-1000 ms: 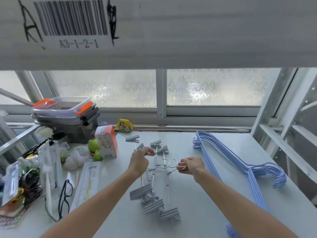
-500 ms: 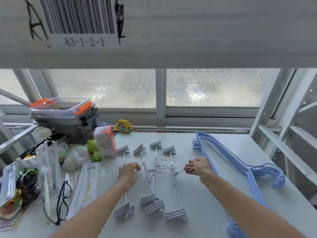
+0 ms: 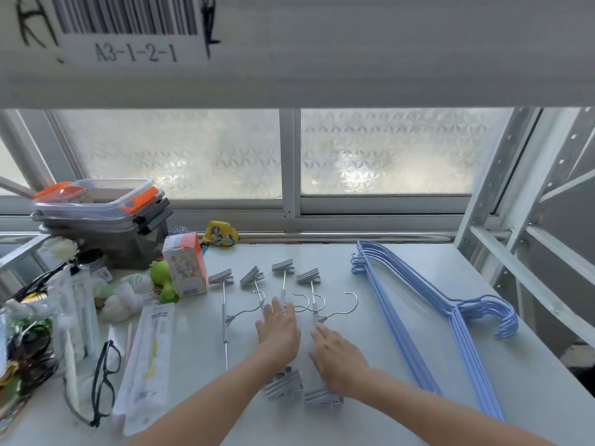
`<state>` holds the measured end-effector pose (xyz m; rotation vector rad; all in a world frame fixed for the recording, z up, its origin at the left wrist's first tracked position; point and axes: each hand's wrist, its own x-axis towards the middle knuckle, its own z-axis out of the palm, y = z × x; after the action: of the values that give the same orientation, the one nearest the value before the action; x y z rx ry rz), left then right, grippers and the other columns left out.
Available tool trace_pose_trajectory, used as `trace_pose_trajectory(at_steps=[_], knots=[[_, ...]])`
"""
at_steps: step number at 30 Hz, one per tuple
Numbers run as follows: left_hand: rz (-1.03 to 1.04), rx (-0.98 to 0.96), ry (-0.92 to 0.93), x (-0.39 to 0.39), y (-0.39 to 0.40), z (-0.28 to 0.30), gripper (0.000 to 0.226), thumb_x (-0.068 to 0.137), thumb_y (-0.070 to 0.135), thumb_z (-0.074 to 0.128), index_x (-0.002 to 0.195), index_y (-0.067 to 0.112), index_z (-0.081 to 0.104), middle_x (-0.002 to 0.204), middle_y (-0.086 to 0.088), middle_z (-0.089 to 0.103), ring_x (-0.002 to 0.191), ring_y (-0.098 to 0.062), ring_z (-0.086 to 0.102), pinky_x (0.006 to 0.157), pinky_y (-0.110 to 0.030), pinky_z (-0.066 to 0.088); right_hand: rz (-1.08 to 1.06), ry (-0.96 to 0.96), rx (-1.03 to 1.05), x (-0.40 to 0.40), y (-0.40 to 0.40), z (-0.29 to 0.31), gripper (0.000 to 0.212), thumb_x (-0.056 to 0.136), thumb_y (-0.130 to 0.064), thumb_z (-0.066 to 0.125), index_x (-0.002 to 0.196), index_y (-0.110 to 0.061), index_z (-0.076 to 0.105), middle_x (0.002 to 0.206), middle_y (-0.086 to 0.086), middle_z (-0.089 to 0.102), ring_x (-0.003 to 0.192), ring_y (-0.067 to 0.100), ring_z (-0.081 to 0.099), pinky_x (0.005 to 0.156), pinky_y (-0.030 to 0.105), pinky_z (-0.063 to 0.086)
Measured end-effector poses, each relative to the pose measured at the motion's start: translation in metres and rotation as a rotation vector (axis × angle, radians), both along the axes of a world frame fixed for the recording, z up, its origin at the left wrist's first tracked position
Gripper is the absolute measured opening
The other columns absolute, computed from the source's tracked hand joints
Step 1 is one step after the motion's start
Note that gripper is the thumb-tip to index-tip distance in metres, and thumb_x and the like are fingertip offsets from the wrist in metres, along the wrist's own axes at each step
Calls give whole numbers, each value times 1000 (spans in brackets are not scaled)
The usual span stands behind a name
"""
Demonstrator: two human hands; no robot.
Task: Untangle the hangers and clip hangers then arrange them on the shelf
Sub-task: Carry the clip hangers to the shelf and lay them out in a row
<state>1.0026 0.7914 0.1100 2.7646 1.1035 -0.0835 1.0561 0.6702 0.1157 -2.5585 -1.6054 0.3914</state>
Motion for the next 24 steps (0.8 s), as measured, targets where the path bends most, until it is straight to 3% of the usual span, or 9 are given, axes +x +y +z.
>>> trace_pose_trajectory(at_steps=[3, 5, 10, 16, 19, 22, 24], knots=[[25, -98, -211, -1, 10, 0, 42, 91, 5, 39, 131, 15, 41, 141, -9, 32, 132, -25, 29, 98, -37, 43, -65, -30, -27, 3, 5, -2, 37, 94, -8, 37, 130, -4, 44, 153, 7, 21, 127, 27, 40, 105, 39, 37], [7, -191, -322, -3, 16, 0, 43, 87, -3, 39, 126, 13, 48, 133, -12, 43, 126, -24, 38, 100, -30, 39, -123, -36, 24, 11, 6, -2, 46, 90, 2, 37, 136, -3, 39, 155, 4, 21, 127, 26, 39, 105, 36, 39], [-22, -256, -439, -7, 15, -6, 37, 90, 3, 49, 126, 8, 50, 127, -14, 50, 115, -29, 51, 99, -26, 35, -195, -2, 75, 30, 0, -4, 53, 84, 14, 33, 135, 1, 37, 154, 2, 22, 123, 30, 42, 104, 35, 40], [-21, -270, -606, -11, 8, 3, 29, 94, 5, 45, 119, 2, 59, 111, -18, 68, 103, -31, 59, 90, -28, 38, -237, 26, 95, 33, -2, -5, 50, 85, 9, 33, 134, 1, 41, 152, 5, 28, 125, 31, 43, 104, 35, 38], [-98, -230, -649, -13, 11, 27, 29, 97, 3, 38, 114, 1, 61, 105, -14, 72, 82, -35, 59, 83, -33, 47, -260, -73, 78, 29, -2, -3, 47, 88, 3, 33, 134, -1, 40, 147, 8, 33, 121, 30, 41, 105, 32, 34], [-123, -268, -687, -12, 20, 58, 29, 97, 2, 34, 109, -1, 60, 100, -12, 73, 76, -33, 59, 73, -41, 55, -211, -162, 259, 21, 0, 0, 42, 92, -5, 35, 132, -9, 45, 139, 8, 41, 124, 25, 38, 108, 28, 29], [-137, -360, -709, -11, 26, 76, 28, 98, 3, 33, 104, -2, 60, 97, -15, 72, 68, -21, 54, 66, -35, 52, -146, -92, 376, 12, 5, 3, 36, 94, -10, 37, 126, -13, 54, 127, 9, 51, 121, 23, 44, 103, 26, 33]])
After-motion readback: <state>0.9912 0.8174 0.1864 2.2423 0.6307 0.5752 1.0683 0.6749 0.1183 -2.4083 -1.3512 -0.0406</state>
